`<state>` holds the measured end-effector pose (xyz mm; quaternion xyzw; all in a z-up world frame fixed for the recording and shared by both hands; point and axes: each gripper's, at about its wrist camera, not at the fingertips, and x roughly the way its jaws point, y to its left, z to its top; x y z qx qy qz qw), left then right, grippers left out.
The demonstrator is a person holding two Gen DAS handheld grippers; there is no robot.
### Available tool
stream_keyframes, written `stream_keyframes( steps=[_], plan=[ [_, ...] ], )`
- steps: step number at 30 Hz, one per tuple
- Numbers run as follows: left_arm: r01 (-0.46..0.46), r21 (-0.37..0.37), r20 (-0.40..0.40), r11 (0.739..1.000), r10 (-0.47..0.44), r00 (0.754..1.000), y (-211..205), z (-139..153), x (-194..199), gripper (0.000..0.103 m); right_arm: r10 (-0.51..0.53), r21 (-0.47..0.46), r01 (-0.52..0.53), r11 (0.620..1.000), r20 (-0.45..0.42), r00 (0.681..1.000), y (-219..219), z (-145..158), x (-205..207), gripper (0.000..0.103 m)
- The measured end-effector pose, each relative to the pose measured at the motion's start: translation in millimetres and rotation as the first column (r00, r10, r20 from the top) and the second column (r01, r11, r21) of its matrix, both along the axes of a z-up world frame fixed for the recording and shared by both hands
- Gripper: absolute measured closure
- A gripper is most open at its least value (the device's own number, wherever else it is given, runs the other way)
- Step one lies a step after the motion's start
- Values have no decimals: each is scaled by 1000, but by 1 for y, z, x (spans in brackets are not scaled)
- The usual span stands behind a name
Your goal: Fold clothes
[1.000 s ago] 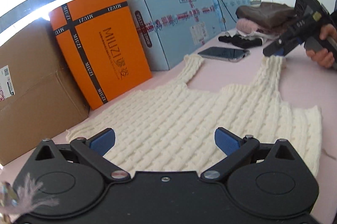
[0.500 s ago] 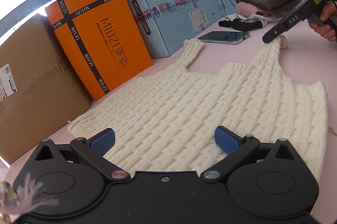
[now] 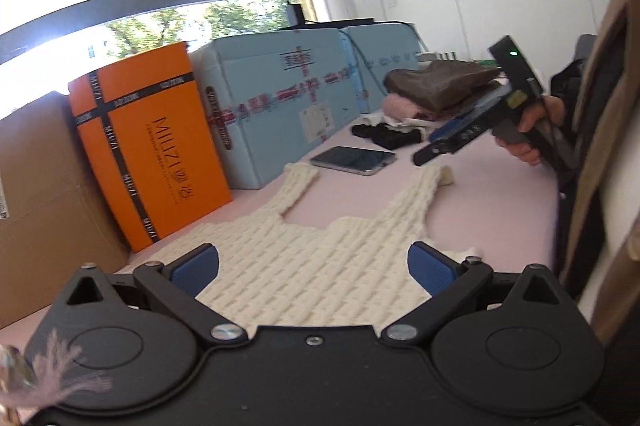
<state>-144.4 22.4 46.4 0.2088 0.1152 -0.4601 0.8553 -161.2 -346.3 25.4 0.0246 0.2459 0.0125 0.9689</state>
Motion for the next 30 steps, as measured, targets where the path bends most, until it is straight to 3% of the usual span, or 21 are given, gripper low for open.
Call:
stream_keyframes(
  steps=[3,8,14,18,19,21,23,25,28,30],
  plan=[
    [55,103,-22,993,-54,998,-8,-8,-16,0,34,23,-34,999,9,999,3,0,-3,24],
    [-80,211,-11,974,84,996,-18,-32,-22,0,52,70,-52,996,-2,999,4,-3,-4,24],
    [-131,157,-42,979,139,989,-13,-43,-16,0,50,261,-24,965,-93,994,-7,-18,0,23],
    [-180,4,-162,984,178,971,3,-56,-6,0,20,318,8,948,-86,996,-11,-19,0,24],
    [-193,-27,-185,981,185,965,7,-58,-6,0,14,308,13,951,-86,996,-9,-20,0,26],
    [-196,-27,-169,980,189,967,6,-58,-10,0,7,252,16,968,-88,996,-1,-19,2,42],
    [-197,-24,-163,980,190,968,5,-57,-11,0,22,237,-1,972,-84,996,4,-19,5,68],
    [-196,-26,-167,980,189,968,5,-56,-11,0,27,298,-4,955,-72,997,2,-16,9,85],
    [-195,-30,-169,980,187,968,6,-56,-12,0,91,451,-88,888,15,996,4,-5,11,86],
    [-193,-33,-171,981,185,968,7,-56,-12,0,159,539,-173,824,73,985,11,2,14,86]
  ],
)
